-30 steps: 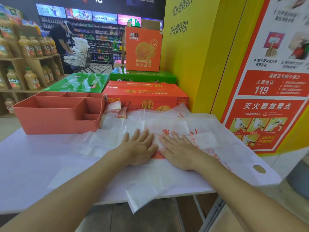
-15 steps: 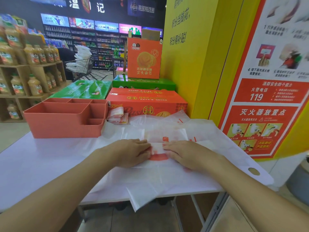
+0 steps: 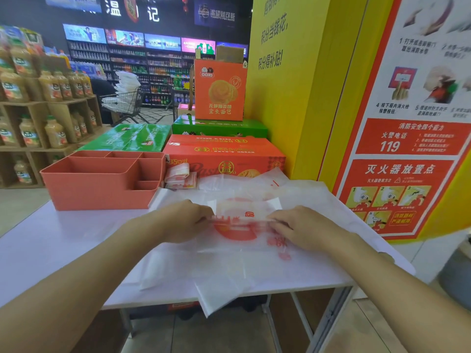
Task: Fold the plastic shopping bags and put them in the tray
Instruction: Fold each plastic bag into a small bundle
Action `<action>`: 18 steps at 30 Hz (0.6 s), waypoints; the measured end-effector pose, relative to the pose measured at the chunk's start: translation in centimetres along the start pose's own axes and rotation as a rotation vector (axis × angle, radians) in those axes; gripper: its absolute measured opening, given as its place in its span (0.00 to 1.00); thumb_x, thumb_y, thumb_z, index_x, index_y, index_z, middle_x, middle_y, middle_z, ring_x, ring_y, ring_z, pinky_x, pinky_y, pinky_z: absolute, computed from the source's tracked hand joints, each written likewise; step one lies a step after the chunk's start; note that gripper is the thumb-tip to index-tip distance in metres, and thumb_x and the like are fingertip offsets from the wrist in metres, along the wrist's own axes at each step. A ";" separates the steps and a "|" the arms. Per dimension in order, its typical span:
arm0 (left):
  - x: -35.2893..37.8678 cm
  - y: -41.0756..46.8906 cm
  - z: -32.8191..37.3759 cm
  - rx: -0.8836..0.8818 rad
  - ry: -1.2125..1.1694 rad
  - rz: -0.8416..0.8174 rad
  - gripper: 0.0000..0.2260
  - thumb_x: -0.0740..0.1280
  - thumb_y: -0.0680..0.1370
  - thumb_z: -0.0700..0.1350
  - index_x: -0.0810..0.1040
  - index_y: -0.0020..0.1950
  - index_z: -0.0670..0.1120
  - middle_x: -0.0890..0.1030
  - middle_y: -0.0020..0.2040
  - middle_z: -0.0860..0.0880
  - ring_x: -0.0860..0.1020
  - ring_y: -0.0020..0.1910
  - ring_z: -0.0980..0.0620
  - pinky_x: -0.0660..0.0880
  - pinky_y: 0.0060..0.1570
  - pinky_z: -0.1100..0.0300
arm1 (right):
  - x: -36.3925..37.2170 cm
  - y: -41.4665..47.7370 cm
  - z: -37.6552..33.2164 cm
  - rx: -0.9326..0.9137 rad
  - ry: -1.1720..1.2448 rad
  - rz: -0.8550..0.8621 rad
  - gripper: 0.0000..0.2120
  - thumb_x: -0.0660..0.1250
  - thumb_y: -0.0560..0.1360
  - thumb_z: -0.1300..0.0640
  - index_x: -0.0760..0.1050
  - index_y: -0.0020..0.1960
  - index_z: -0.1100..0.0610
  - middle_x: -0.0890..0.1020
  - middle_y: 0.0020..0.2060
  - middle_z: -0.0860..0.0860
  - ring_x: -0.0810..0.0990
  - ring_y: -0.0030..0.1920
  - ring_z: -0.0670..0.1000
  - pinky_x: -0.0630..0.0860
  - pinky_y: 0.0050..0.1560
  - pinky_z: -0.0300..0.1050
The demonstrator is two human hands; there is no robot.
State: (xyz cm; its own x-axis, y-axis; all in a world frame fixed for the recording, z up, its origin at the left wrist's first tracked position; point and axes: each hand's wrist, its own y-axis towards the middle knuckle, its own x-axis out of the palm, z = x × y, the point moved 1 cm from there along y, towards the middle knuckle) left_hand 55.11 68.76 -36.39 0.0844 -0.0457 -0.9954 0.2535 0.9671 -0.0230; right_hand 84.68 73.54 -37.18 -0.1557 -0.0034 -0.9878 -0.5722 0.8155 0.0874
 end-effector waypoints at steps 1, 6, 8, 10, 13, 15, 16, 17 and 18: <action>-0.3 0.0 -0.2 -0.012 -0.004 -0.003 0.10 0.56 0.83 0.47 0.77 0.56 0.54 0.80 0.46 0.50 0.77 0.48 0.46 0.74 0.50 0.52 | -0.2 0.0 0.4 0.010 0.010 0.002 0.12 0.57 0.85 0.46 0.79 0.59 0.44 0.84 0.49 0.44 0.80 0.49 0.49 0.77 0.51 0.48; -1.5 -0.1 -1.5 -0.088 -0.038 0.031 0.16 0.57 0.84 0.50 0.67 0.36 0.54 0.73 0.36 0.55 0.74 0.43 0.48 0.72 0.47 0.54 | -1.3 0.1 2.1 0.073 0.074 -0.003 0.13 0.60 0.84 0.46 0.82 0.51 0.49 0.83 0.42 0.41 0.78 0.41 0.41 0.74 0.43 0.41; -1.9 -0.1 -2.1 -0.133 -0.045 0.031 0.15 0.57 0.83 0.48 0.68 0.36 0.51 0.72 0.36 0.54 0.73 0.43 0.47 0.70 0.45 0.55 | -1.3 0.3 3.3 0.108 0.118 0.009 0.13 0.62 0.82 0.45 0.83 0.49 0.50 0.84 0.41 0.43 0.79 0.41 0.42 0.76 0.44 0.41; -2.4 -0.2 -2.7 -0.173 -0.062 0.019 0.13 0.58 0.82 0.45 0.71 0.38 0.49 0.75 0.38 0.52 0.75 0.44 0.46 0.70 0.44 0.55 | -1.5 0.5 4.3 0.142 0.155 0.031 0.16 0.64 0.80 0.42 0.83 0.47 0.52 0.85 0.42 0.46 0.82 0.43 0.48 0.80 0.48 0.50; -3.0 -0.1 -3.7 -0.230 -0.084 0.009 0.11 0.59 0.82 0.45 0.76 0.45 0.41 0.78 0.43 0.46 0.76 0.45 0.45 0.71 0.45 0.54 | -1.9 0.5 5.2 0.207 0.267 0.090 0.22 0.70 0.77 0.41 0.74 0.35 0.58 0.76 0.30 0.52 0.73 0.31 0.49 0.71 0.34 0.45; -3.2 0.1 -4.5 -0.263 -0.118 0.018 0.12 0.59 0.83 0.45 0.76 0.45 0.40 0.77 0.41 0.46 0.75 0.42 0.47 0.70 0.44 0.55 | -2.3 0.4 5.4 0.250 0.343 0.154 0.27 0.73 0.75 0.44 0.61 0.32 0.55 0.61 0.27 0.51 0.60 0.27 0.48 0.58 0.30 0.42; -3.2 0.2 -5.1 -0.276 -0.139 0.023 0.12 0.60 0.83 0.46 0.76 0.44 0.41 0.77 0.41 0.47 0.74 0.41 0.48 0.69 0.43 0.56 | -2.5 0.5 5.6 0.264 0.364 0.173 0.28 0.74 0.75 0.45 0.58 0.32 0.54 0.58 0.28 0.49 0.58 0.27 0.48 0.56 0.31 0.43; -3.2 0.3 -5.6 -0.286 -0.157 0.030 0.12 0.60 0.82 0.46 0.77 0.45 0.41 0.77 0.42 0.47 0.74 0.42 0.48 0.69 0.43 0.56 | -2.5 0.6 5.8 0.281 0.385 0.182 0.28 0.75 0.75 0.46 0.58 0.32 0.54 0.58 0.29 0.48 0.57 0.28 0.48 0.55 0.31 0.44; -3.1 0.4 -6.1 -0.293 -0.176 0.040 0.11 0.61 0.82 0.46 0.78 0.46 0.41 0.78 0.43 0.46 0.75 0.43 0.47 0.70 0.44 0.56 | -2.5 0.8 6.2 0.313 0.397 0.183 0.28 0.75 0.74 0.46 0.59 0.32 0.56 0.58 0.29 0.49 0.58 0.28 0.48 0.54 0.32 0.45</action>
State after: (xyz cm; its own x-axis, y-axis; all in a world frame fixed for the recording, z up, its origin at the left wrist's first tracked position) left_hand 49.09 70.83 -33.89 0.2605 -0.0238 -0.9652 -0.0384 0.9986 -0.0350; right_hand 89.58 77.73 -35.49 -0.5575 -0.0145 -0.8301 -0.2490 0.9567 0.1505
